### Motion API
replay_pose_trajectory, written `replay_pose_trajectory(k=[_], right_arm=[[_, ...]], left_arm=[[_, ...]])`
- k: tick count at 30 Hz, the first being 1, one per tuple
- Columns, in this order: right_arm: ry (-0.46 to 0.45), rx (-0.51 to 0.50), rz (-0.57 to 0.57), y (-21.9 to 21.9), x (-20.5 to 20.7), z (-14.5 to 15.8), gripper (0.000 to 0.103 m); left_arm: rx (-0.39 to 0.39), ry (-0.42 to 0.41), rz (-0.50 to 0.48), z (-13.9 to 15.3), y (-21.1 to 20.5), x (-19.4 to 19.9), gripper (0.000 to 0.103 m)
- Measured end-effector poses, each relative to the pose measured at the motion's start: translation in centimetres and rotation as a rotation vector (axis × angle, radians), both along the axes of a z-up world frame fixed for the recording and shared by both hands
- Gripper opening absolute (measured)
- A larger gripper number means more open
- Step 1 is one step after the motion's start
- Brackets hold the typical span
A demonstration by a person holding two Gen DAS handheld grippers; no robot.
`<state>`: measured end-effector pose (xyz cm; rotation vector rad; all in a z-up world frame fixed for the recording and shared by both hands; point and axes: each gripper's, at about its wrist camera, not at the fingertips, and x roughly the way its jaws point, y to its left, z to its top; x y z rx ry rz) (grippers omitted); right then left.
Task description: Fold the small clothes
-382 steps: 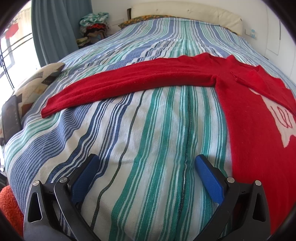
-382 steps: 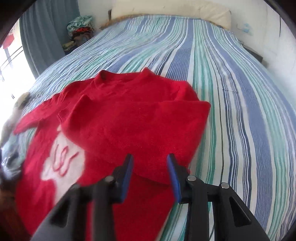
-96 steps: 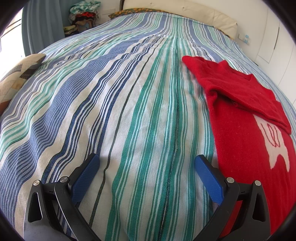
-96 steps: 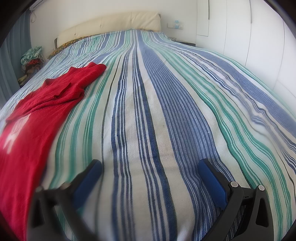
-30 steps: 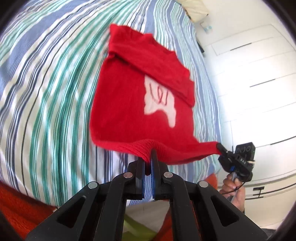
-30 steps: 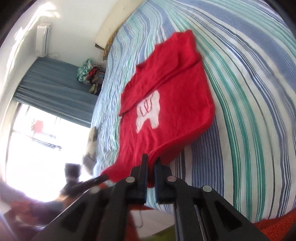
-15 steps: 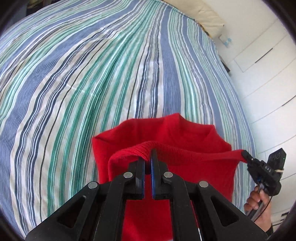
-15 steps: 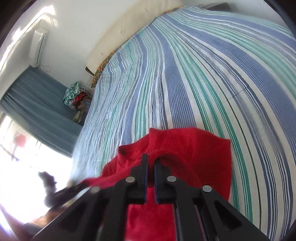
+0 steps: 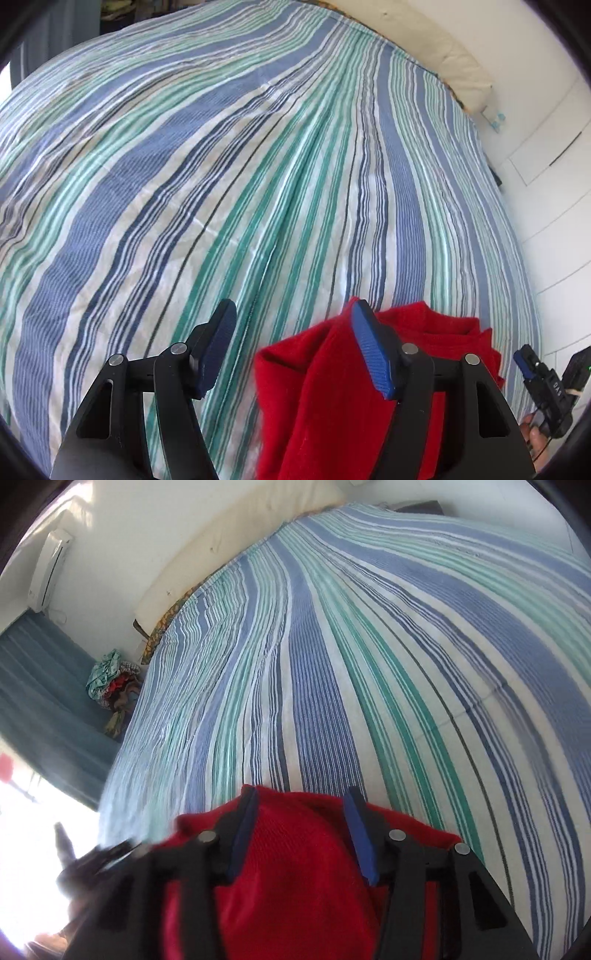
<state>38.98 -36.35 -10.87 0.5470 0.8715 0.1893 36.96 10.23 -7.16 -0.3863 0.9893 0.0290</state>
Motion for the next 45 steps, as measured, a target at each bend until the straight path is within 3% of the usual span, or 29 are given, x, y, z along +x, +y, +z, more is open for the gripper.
replay_pose_trajectory(k=[3, 5, 8, 9, 10, 12, 14, 16, 18, 20, 22, 23, 26, 28, 29, 33, 36, 45], right_arm=[[-0.086, -0.104, 0.17, 2.3, -2.2, 2.7, 0.049], [-0.123, -0.129, 0.331, 4.5, -4.9, 3.3, 0.049], [-0.1, -0.198, 0.486, 6.2, -8.9, 0.5, 0.049], [-0.06, -0.248, 0.486, 5.8, -9.8, -1.3, 0.049], [-0.004, -0.316, 0.46, 5.0, -10.5, -3.5, 0.047], [0.018, -0.328, 0.428, 2.9, -12.4, -5.5, 0.045], [0.002, -0.346, 0.384, 2.5, -14.2, -3.7, 0.045], [-0.068, -0.328, 0.421, 3.1, -15.9, -1.3, 0.046], [-0.118, -0.347, 0.453, 4.1, -16.9, -0.1, 0.046], [-0.089, -0.338, 0.461, 4.5, -16.8, -1.4, 0.046], [0.028, -0.402, 0.449, 4.7, -16.1, -5.0, 0.047], [0.041, -0.415, 0.446, 4.5, -16.5, -5.8, 0.047], [0.012, -0.406, 0.376, 4.0, -19.3, -4.2, 0.053], [-0.022, -0.395, 0.358, 3.9, -21.7, -2.8, 0.068], [-0.048, -0.395, 0.346, 3.8, -23.0, -2.3, 0.069], [-0.067, -0.413, 0.284, 4.0, -27.2, -2.7, 0.07], [-0.021, -0.402, 0.219, 3.7, -29.1, -4.6, 0.07], [-0.027, -0.397, 0.182, 3.2, -30.1, -6.7, 0.077]], left_arm=[[0.079, -0.066, -0.111, 1.5, -2.0, -4.2, 0.074], [0.13, -0.106, -0.218, 1.1, -4.3, -7.8, 0.091], [0.27, -0.066, -0.349, -2.5, -8.0, -11.1, 0.095], [0.306, -0.013, -0.365, -4.2, -8.7, -11.3, 0.095], [0.327, 0.034, -0.362, -5.6, -8.9, -11.4, 0.086], [0.292, 0.045, -0.332, -5.9, -8.6, -12.1, 0.08], [0.24, -0.009, -0.293, -4.5, -8.3, -13.2, 0.089], [0.225, -0.048, -0.281, -3.5, -8.7, -13.9, 0.095], [0.248, -0.023, -0.275, -3.9, -9.4, -14.2, 0.095], [0.274, 0.026, -0.259, -4.6, -9.9, -14.9, 0.093], [0.279, 0.041, -0.24, -4.5, -9.7, -16.6, 0.091], [0.278, 0.031, -0.228, -4.2, -9.6, -17.8, 0.092], [0.313, -0.002, -0.189, -3.5, -9.3, -21.2, 0.096], [0.346, -0.015, -0.172, -3.6, -9.4, -22.5, 0.096], [0.362, -0.014, -0.162, -3.9, -9.4, -22.9, 0.096], [0.391, 0.007, -0.156, -5.4, -9.9, -23.7, 0.096], [0.411, 0.001, -0.164, -5.9, -10.3, -24.2, 0.096], [0.366, 0.019, -0.178, -8.0, -10.5, -24.5, 0.097]])
